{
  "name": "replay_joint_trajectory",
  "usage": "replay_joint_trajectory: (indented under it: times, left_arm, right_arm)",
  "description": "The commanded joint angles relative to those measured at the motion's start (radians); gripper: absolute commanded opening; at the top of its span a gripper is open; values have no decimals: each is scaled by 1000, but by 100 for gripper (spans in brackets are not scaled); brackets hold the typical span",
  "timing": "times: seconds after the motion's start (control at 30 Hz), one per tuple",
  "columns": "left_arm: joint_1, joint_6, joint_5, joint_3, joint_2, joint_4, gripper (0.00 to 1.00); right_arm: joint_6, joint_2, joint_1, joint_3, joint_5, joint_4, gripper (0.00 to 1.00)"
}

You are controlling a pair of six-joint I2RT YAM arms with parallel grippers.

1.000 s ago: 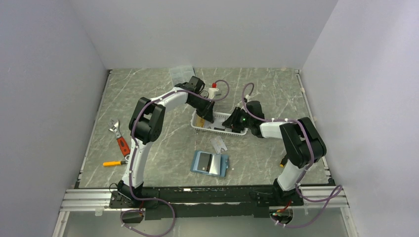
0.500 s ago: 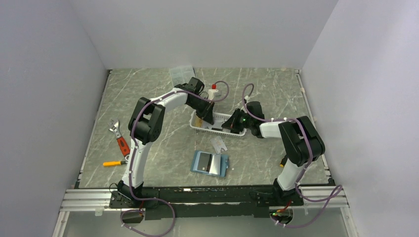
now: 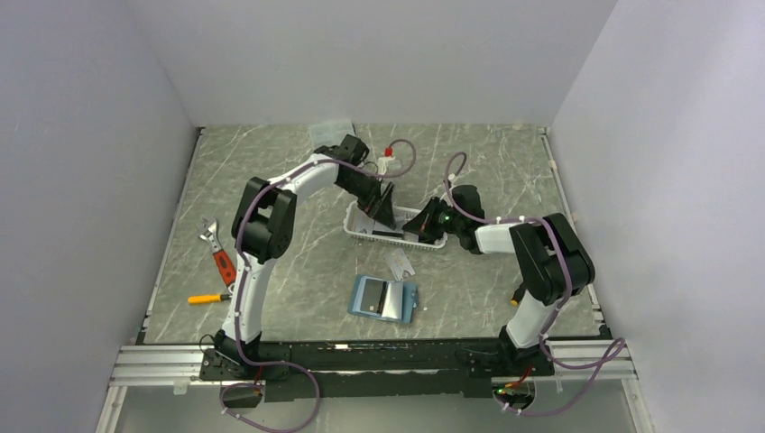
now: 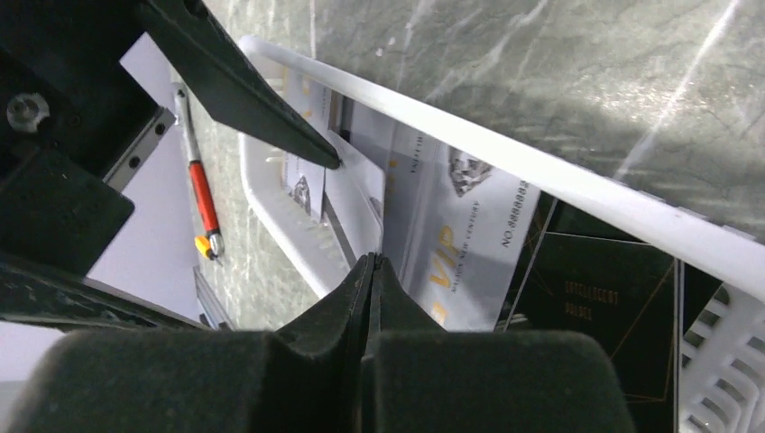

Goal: Put the credit cards into the card holder
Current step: Pick up the credit card from the storage box.

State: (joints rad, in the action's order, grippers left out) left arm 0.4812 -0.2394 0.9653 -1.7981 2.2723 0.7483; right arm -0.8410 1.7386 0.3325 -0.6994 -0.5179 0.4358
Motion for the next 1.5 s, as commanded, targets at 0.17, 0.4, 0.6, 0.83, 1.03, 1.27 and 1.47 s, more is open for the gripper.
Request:
replay_joint_trajectory:
  times: [0.17, 0.4, 0.6, 0.83, 1.03, 1.27, 1.47]
  left_arm:
    - [-66, -154, 144, -165, -84, 183, 99]
    - [-64, -344, 154, -215, -80, 266, 99]
    - [-44, -490, 108, -246, -12, 313, 99]
    - [-13, -521, 95, -285, 41, 333, 99]
    - [-3, -554, 119, -298, 60, 352, 99]
    - [15, -670, 168, -312, 50, 415, 99]
    - [27, -740, 164, -283, 17, 422, 99]
  right_arm:
    - [154, -178, -12, -39, -45, -76, 0]
    - [306, -248, -9, -114, -50, -259, 0]
    - [364, -278, -9, -138, -56, -318, 0]
    - [370, -273, -9, -151, -67, -318, 0]
    - [371, -276, -9, -168, -83, -313, 0]
    - [393, -284, -8, -183, -113, -323, 0]
    - [409, -282, -9, -198, -144, -334, 0]
